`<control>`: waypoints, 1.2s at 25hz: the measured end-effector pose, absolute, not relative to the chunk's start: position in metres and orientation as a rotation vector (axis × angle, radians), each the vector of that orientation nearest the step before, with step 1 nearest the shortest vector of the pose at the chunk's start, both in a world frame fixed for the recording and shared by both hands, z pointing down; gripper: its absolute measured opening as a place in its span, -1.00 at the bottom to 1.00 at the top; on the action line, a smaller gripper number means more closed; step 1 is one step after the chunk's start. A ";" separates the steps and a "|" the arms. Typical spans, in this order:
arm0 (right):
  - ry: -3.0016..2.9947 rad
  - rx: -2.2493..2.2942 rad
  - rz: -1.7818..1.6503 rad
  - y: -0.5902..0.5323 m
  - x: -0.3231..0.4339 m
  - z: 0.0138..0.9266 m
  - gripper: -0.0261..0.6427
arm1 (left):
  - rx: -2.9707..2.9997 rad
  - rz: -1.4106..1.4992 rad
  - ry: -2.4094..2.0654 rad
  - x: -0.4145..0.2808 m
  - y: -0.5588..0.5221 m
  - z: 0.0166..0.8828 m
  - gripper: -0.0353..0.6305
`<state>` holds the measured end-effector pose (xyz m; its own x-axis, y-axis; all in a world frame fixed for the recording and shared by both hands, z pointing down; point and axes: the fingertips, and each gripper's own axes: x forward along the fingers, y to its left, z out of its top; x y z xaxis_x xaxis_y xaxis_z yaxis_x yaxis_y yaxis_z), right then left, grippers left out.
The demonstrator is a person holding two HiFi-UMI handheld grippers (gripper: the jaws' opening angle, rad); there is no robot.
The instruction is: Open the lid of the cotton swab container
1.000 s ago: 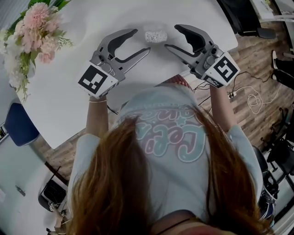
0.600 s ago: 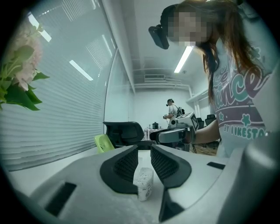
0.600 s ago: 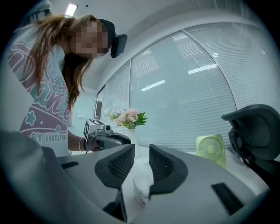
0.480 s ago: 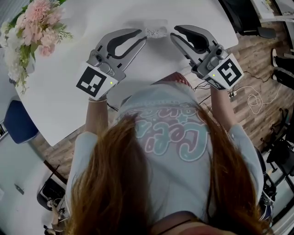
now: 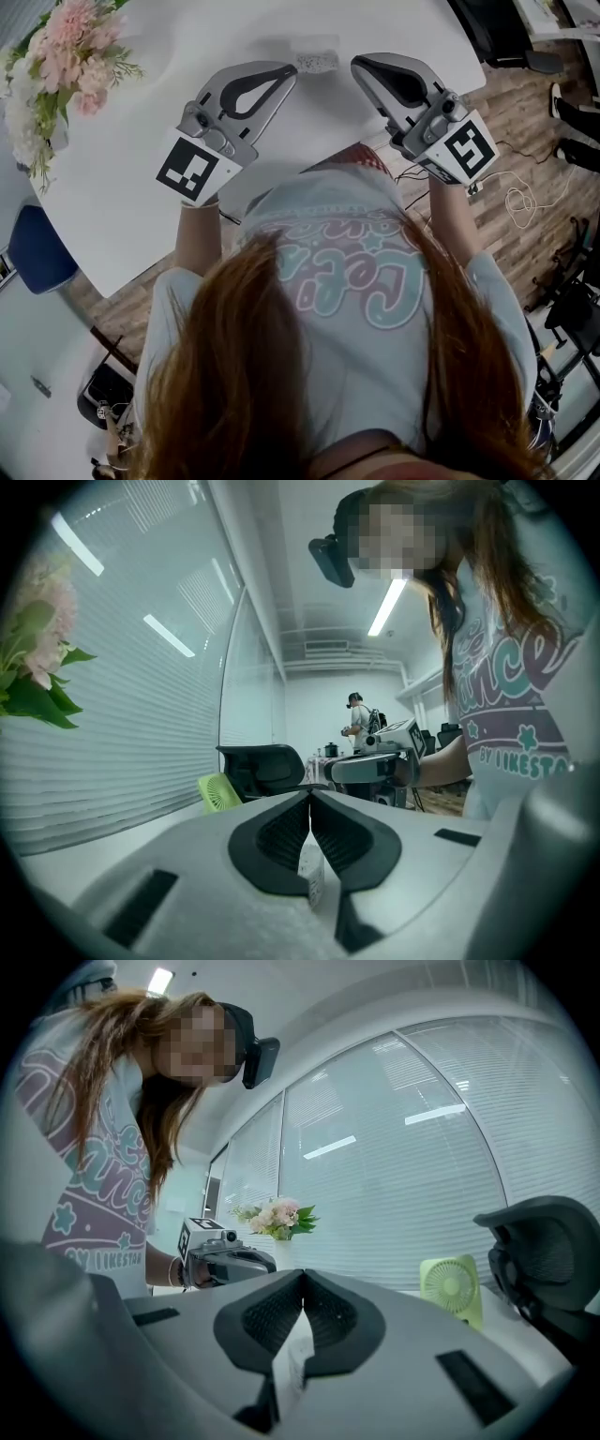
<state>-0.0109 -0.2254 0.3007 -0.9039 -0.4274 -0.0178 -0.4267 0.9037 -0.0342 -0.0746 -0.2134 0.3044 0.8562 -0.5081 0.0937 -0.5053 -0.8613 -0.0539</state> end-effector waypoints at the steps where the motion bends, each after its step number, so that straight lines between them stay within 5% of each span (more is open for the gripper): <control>1: 3.037 -0.680 -0.047 -0.225 -0.011 0.300 -0.90 | -2.997 -0.161 0.820 -0.075 -0.213 0.304 -0.86; 30: 3.031 -0.695 0.059 -0.220 -0.022 0.293 -0.91 | -2.982 -0.168 0.826 -0.076 -0.212 0.305 -0.87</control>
